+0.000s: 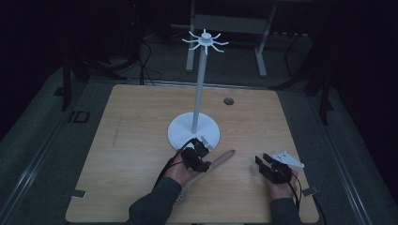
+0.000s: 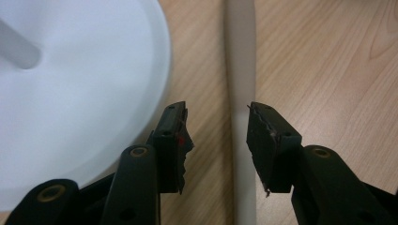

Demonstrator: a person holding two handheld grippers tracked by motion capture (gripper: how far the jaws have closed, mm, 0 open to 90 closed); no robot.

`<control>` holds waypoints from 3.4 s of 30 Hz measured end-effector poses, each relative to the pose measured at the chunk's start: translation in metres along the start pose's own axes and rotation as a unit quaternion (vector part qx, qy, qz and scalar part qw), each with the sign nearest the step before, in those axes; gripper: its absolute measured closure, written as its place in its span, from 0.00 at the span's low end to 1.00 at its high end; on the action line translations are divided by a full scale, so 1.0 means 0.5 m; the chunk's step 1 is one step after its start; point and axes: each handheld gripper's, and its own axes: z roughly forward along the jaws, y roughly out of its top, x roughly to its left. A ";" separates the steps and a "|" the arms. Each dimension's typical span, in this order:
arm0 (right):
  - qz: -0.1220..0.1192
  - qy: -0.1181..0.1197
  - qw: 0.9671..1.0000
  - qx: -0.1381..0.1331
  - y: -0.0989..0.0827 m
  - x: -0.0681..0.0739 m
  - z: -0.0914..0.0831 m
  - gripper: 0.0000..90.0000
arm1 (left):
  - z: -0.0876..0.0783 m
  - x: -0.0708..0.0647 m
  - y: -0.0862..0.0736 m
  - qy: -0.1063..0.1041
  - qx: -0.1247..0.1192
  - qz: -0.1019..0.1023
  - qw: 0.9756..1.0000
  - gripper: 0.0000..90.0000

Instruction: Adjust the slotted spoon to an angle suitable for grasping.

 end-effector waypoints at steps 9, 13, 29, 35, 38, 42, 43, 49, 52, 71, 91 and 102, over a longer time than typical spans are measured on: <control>0.001 0.000 1.000 -0.001 0.000 -0.001 0.000 0.65 | 0.034 -0.023 0.012 -0.013 0.034 0.026 0.999 0.71; 0.001 0.000 1.000 -0.001 0.000 -0.001 0.000 0.65 | 0.046 -0.024 0.011 -0.013 0.049 0.029 0.998 0.74; 0.004 -0.001 1.000 -0.003 0.000 -0.002 -0.001 0.64 | 0.032 -0.021 -0.005 -0.002 0.039 0.030 0.999 0.84; 0.004 -0.002 1.000 -0.003 0.000 -0.002 -0.001 0.64 | 0.004 0.002 -0.028 0.014 0.034 0.004 0.999 0.84; 0.004 -0.002 1.000 -0.003 0.000 -0.001 -0.001 0.64 | -0.005 0.014 -0.045 0.025 0.042 -0.005 0.999 0.84; 0.004 -0.003 1.000 -0.003 0.000 -0.001 -0.001 0.64 | -0.004 0.024 -0.053 0.028 0.044 -0.019 0.998 0.84; 0.004 -0.003 1.000 -0.003 0.000 -0.001 -0.001 0.64 | -0.004 0.024 -0.053 0.028 0.044 -0.019 0.998 0.84; 0.004 -0.003 1.000 -0.003 0.000 -0.001 0.000 0.64 | 0.000 0.026 -0.047 0.028 0.046 -0.021 0.998 0.82; 0.005 -0.002 1.000 -0.003 0.000 -0.002 -0.001 0.64 | 0.009 0.027 -0.041 0.027 0.048 -0.024 0.998 0.81; 0.006 0.000 1.000 -0.003 0.000 -0.003 -0.001 0.64 | 0.035 0.033 -0.031 0.020 0.054 -0.030 0.998 0.82; 0.008 0.000 1.000 -0.002 0.000 -0.003 0.000 0.64 | -0.024 0.040 -0.033 0.041 -0.021 -0.062 0.997 0.82; 0.007 0.000 1.000 -0.001 0.000 -0.003 0.000 0.64 | -0.058 0.039 -0.030 0.063 -0.070 -0.086 0.992 0.82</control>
